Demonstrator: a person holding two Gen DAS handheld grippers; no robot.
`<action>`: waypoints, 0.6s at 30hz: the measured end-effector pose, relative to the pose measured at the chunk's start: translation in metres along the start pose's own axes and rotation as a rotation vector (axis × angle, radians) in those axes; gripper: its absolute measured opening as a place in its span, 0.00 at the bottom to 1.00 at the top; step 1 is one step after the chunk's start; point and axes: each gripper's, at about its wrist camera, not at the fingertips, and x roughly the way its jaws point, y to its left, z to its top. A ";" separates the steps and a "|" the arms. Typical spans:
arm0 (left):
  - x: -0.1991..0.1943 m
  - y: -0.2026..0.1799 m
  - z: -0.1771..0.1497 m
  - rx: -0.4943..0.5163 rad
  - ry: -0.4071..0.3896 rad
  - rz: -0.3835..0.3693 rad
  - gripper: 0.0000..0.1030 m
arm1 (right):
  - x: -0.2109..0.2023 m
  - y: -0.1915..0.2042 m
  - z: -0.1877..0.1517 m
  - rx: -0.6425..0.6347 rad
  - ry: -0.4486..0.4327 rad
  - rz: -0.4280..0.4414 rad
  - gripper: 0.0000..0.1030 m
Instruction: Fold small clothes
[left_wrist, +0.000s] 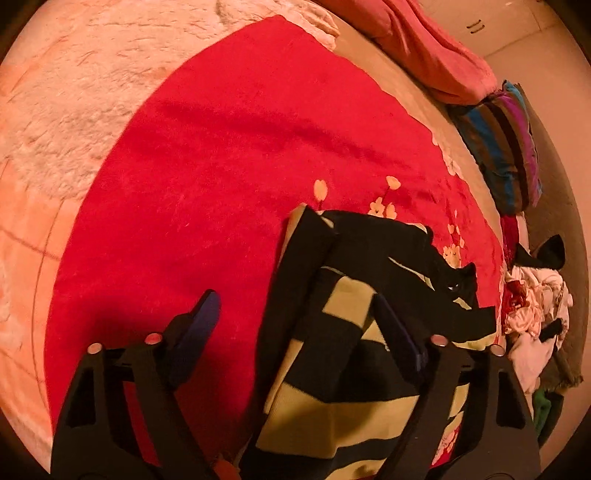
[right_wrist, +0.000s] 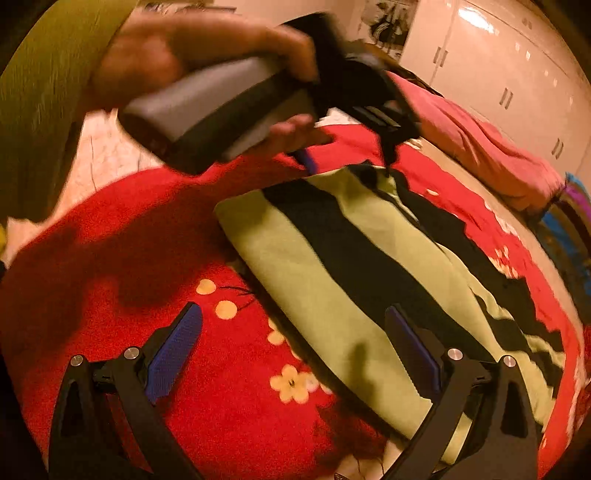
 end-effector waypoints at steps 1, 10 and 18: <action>0.002 -0.002 0.001 0.014 0.006 0.001 0.66 | 0.004 0.002 0.002 -0.014 -0.008 -0.005 0.95; 0.022 -0.016 0.004 0.119 0.073 0.013 0.28 | 0.025 -0.036 0.006 0.120 -0.014 0.033 0.54; 0.008 -0.019 -0.003 0.081 0.030 -0.038 0.15 | 0.008 -0.061 0.003 0.291 -0.062 0.211 0.09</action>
